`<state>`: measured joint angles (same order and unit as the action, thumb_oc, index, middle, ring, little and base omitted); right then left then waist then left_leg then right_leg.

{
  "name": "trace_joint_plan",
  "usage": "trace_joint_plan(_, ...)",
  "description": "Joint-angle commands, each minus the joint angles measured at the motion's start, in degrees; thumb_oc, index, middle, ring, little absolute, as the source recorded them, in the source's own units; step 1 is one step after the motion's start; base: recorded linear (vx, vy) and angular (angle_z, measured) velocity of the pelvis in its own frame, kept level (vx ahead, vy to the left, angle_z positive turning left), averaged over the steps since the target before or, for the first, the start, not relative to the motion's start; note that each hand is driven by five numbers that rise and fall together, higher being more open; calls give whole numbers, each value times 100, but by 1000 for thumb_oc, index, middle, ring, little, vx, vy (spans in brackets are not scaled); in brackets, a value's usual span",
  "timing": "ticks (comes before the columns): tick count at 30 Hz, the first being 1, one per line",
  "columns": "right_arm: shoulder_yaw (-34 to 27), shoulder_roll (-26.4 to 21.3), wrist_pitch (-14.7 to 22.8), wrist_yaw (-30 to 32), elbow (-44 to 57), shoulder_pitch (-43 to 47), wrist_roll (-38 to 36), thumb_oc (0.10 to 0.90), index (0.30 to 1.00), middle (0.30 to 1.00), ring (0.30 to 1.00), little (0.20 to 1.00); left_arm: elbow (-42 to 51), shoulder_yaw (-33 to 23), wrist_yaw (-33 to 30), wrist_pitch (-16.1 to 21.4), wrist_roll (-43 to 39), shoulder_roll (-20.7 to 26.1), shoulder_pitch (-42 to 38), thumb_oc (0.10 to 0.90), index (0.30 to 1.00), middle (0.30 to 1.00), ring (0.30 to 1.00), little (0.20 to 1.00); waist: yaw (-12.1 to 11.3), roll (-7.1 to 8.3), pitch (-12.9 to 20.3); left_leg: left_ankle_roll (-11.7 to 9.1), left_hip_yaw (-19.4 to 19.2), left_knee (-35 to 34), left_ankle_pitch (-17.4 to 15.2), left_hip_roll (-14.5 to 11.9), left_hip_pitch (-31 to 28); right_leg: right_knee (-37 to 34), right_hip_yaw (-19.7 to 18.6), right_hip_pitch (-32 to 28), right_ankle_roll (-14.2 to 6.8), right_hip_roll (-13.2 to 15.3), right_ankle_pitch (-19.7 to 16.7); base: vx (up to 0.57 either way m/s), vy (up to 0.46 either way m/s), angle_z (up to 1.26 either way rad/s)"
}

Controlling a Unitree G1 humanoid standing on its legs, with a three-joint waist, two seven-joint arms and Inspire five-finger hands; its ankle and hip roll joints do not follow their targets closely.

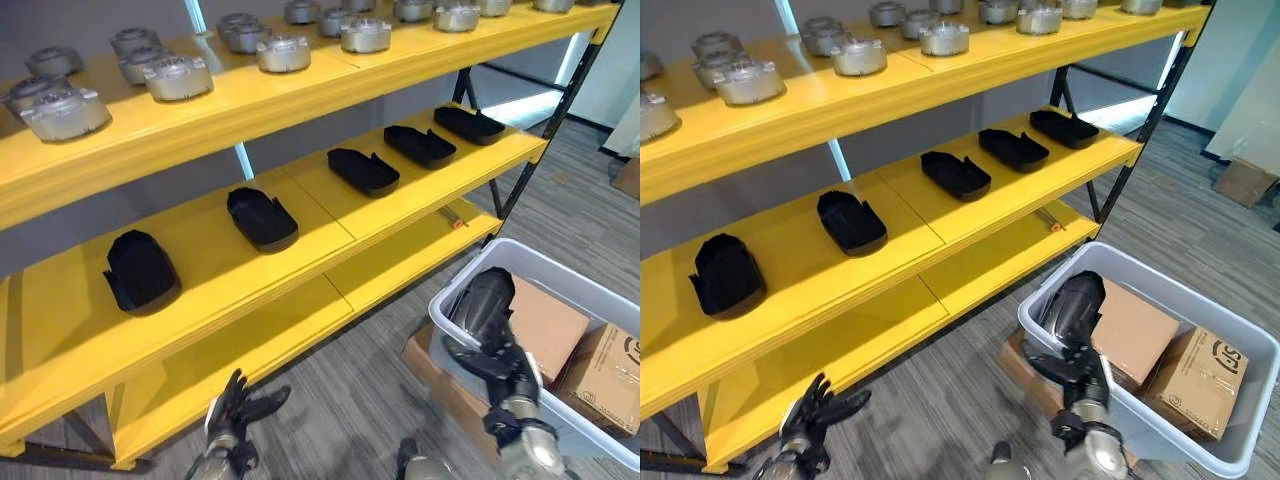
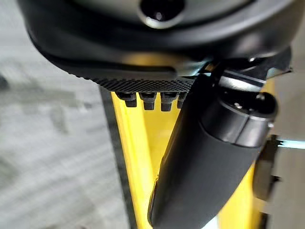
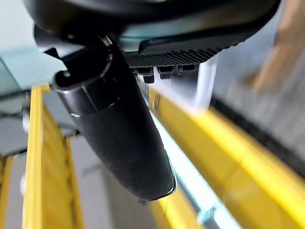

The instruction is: Move parts from the plastic box to the shelf.

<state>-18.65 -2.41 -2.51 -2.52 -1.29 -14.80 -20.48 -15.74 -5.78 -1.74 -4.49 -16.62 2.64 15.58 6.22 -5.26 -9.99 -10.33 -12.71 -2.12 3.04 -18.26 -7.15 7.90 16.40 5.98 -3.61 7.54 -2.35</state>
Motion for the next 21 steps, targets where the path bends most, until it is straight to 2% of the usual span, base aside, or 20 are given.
trace_joint_plan(1,-142,19,540,-94,968,314,-124,900,1000,1000,1000,1000,742,-167,76,551,16,28,-170,900,1000,1000,1000,1000,172,-291,-25,632,-267,-288,61,254,-764,-824,-132,-652,164,175,-314,62,-111,-36)
trace_joint_plan(9,-613,88,564,26,1024,203,-102,900,1000,1000,1000,1000,852,91,194,556,83,23,-218,900,1000,1000,1000,1000,686,-563,-246,593,-379,-288,140,67,-965,-924,-102,-691,160,94,-305,65,-99,-7)
trace_joint_plan(14,-790,115,613,75,994,89,-71,900,1000,1000,1000,1000,870,196,183,620,190,39,-339,900,1000,1000,1000,1000,999,-642,-315,610,-485,-288,122,-57,-1100,-770,-173,-628,141,31,-290,53,-116,-4)
trace_joint_plan(17,-853,81,660,110,985,-9,-6,900,1000,1000,1000,1000,896,207,57,656,180,-60,-672,900,1000,1000,1000,1000,1220,-621,-373,639,-547,-237,167,-161,-1167,-491,-277,-555,111,-27,-266,45,-155,-1)
trace_joint_plan(19,-858,28,692,120,1009,-107,62,900,1000,1000,1000,1000,923,250,-15,695,211,-46,-918,900,1000,1000,1000,1000,1328,-559,-408,631,-527,44,174,-226,-1125,-378,-309,-553,136,-37,-245,24,-247,1)
trace_joint_plan(20,-833,-35,735,150,1061,-200,125,900,1000,1000,1000,1000,1016,246,-109,749,316,11,-1139,900,1000,1000,1000,1000,1361,-400,-455,615,-433,537,169,-261,-1014,-357,-329,-608,166,-34,-262,10,-241,4)
trace_joint_plan(21,-832,-34,734,150,1062,-200,125,900,1000,1000,1000,1000,1015,244,-109,749,316,12,-1141,900,1000,1000,1000,1000,1369,-398,-458,615,-421,554,162,-265,-1002,-359,-322,-612,166,-33,-262,9,-266,6)
